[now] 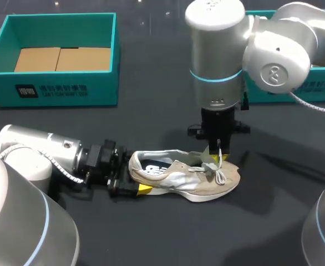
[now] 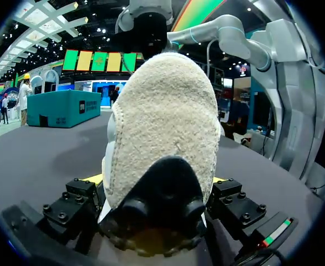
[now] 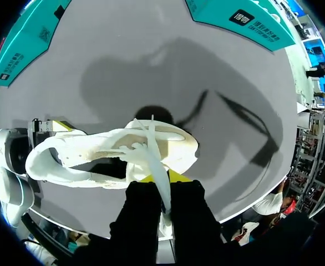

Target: Take the shoe out of the shoebox, open the shoe tongue, remove and reinsert the insole, then place the shoe into the shoebox

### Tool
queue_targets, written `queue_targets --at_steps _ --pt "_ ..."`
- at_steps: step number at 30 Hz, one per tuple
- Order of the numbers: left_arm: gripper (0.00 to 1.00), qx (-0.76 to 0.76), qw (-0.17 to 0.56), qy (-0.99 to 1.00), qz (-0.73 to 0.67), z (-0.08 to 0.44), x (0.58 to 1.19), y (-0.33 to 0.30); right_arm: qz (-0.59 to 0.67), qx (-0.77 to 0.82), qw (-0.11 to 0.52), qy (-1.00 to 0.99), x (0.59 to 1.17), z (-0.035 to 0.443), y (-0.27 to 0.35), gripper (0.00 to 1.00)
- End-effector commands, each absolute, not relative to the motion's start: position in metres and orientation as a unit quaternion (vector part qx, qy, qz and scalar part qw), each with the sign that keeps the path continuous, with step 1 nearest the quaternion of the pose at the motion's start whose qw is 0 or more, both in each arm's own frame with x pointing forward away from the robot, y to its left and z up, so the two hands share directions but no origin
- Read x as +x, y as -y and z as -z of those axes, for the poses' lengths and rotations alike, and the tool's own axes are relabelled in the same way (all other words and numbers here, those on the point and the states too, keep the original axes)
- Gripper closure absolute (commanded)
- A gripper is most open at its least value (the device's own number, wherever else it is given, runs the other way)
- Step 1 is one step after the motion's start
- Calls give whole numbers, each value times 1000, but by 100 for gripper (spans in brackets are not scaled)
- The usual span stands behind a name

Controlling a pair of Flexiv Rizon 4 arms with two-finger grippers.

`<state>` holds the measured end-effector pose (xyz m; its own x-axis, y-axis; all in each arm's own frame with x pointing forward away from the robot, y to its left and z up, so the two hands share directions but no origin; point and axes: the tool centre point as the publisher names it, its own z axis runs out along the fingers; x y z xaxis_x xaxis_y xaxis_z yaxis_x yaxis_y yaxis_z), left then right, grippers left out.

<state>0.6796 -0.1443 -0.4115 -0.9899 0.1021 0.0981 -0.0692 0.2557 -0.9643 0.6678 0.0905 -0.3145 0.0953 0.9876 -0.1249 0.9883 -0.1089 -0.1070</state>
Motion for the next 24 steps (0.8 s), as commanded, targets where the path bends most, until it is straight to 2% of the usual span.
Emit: queue_targets --at_steps 1,8,24 --pt "100 -10 70 789 -610 415 681 144 52 743 -23 -667 666 315 -83 100" --pt "100 -10 70 789 -610 415 681 144 -32 669 -51 -741 665 334 -73 100" --pt "100 -10 70 789 -610 415 681 144 -9 692 -47 -720 661 358 -55 100"
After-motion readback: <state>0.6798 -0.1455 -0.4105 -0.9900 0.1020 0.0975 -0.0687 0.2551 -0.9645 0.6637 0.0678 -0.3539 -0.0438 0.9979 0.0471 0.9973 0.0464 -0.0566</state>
